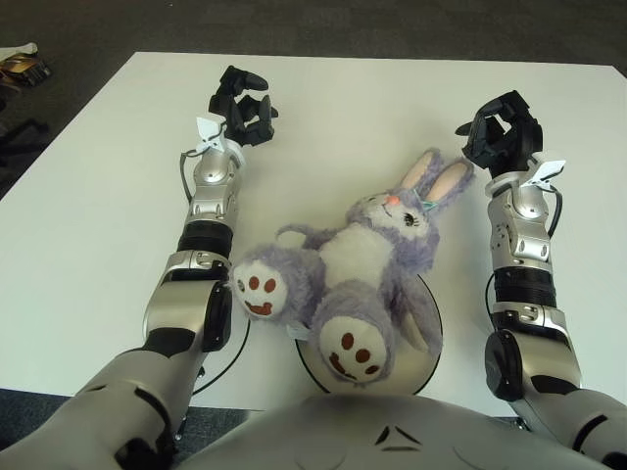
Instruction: Put the doll into the plate.
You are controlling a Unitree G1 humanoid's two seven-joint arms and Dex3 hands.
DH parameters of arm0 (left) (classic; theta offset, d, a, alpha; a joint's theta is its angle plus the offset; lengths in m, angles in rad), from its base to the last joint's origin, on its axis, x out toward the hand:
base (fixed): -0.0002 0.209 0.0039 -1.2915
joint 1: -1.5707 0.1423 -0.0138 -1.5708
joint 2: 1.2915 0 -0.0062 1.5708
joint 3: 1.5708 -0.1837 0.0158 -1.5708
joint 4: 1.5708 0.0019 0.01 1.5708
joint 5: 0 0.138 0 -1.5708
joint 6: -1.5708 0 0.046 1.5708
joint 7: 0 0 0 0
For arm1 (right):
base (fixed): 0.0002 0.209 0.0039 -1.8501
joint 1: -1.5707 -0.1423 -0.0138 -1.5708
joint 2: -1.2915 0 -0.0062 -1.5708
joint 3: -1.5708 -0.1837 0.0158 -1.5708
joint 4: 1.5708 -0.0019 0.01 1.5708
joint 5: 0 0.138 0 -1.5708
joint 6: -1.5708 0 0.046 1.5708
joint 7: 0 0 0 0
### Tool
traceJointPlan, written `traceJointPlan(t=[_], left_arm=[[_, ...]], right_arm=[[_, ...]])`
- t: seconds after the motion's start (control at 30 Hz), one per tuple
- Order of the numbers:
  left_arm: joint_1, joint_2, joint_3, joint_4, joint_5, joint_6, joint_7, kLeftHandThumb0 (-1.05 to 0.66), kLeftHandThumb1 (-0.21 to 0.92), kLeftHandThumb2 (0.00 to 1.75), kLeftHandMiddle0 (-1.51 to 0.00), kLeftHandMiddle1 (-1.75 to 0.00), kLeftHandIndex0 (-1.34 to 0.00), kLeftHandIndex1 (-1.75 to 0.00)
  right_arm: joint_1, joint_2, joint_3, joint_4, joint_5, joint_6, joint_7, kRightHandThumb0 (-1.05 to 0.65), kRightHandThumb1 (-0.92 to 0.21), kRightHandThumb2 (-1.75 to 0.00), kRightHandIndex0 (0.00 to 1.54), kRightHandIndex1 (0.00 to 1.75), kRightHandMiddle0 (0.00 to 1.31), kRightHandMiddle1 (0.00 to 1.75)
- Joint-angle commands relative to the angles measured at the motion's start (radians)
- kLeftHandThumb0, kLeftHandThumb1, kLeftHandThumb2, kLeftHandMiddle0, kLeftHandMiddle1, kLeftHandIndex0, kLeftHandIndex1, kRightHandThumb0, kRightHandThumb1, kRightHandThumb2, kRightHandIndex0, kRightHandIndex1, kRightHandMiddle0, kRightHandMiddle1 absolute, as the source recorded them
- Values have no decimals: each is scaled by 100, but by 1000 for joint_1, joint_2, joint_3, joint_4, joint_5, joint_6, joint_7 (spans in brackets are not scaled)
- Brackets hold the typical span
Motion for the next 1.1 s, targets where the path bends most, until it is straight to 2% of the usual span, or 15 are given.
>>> traceJointPlan(t=[0.0,0.3,0.53,1.07], left_arm=[[18,0,2,-4,2,5,6,-1,40,117,-58,-157,-39,-175],[31,-1,6,15,11,14,41,-1,41,115,-57,-156,-40,-175],[22,-7,14,58,1,4,49,-1,43,112,-55,-155,-41,-174],[21,-15,13,88,8,-2,67,-1,40,117,-59,-158,-39,-174]], right_arm=[[4,-10,-18,16,23,-22,2,-1,-31,-123,62,145,55,175],[26,16,-41,47,15,-60,-57,-1,-25,-131,67,146,59,175],[29,15,-37,71,12,-65,-66,-1,-17,-141,73,150,60,175],[29,-6,-9,95,2,-2,-31,-1,-10,-152,79,159,60,175]])
